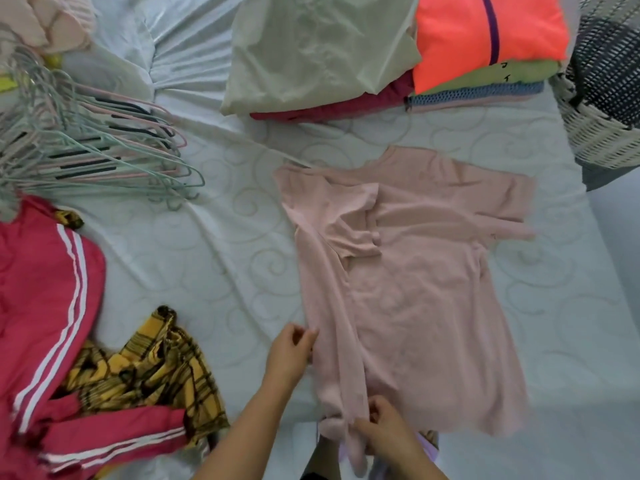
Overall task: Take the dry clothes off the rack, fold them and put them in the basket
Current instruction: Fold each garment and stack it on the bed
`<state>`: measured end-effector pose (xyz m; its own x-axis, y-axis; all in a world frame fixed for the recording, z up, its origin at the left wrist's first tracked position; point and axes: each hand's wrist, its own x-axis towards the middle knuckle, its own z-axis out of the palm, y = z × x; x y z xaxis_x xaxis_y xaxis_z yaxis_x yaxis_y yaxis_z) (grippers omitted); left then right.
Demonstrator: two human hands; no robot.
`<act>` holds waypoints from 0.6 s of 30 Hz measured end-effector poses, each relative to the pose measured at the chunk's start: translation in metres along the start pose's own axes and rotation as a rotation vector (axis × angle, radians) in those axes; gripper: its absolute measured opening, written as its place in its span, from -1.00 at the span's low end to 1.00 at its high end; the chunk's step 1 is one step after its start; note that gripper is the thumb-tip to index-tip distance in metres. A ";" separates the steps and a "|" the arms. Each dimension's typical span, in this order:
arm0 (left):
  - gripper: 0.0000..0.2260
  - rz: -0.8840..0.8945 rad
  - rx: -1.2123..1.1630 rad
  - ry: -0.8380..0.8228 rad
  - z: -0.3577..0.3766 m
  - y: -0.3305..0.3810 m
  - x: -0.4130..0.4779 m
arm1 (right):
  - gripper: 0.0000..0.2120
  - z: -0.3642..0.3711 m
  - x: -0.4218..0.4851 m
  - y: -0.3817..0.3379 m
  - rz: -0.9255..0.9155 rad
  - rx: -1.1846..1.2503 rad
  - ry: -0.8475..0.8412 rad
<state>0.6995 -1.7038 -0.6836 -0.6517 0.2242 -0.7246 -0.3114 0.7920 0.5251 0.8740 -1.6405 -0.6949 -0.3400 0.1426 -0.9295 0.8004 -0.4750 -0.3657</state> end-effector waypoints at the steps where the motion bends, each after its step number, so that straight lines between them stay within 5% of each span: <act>1: -0.78 -0.030 -0.015 -0.024 0.009 -0.009 -0.018 | -0.84 0.004 -0.002 -0.001 0.006 -0.008 -0.056; 4: -0.80 -0.134 -0.187 -0.028 0.032 -0.037 -0.056 | -0.90 0.012 -0.008 0.003 -0.029 -0.058 -0.156; 9: -0.90 -0.208 -0.463 -0.082 0.050 -0.074 -0.085 | -0.89 -0.003 -0.011 0.028 0.053 -0.074 -0.064; 18: -0.85 -0.235 -0.181 0.052 0.052 -0.127 -0.113 | -0.84 -0.025 -0.015 0.042 -0.022 -0.597 -0.081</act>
<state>0.8483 -1.8000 -0.6915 -0.5804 0.0137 -0.8142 -0.5730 0.7036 0.4202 0.9251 -1.6405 -0.6977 -0.3772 0.0687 -0.9236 0.9237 0.1004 -0.3698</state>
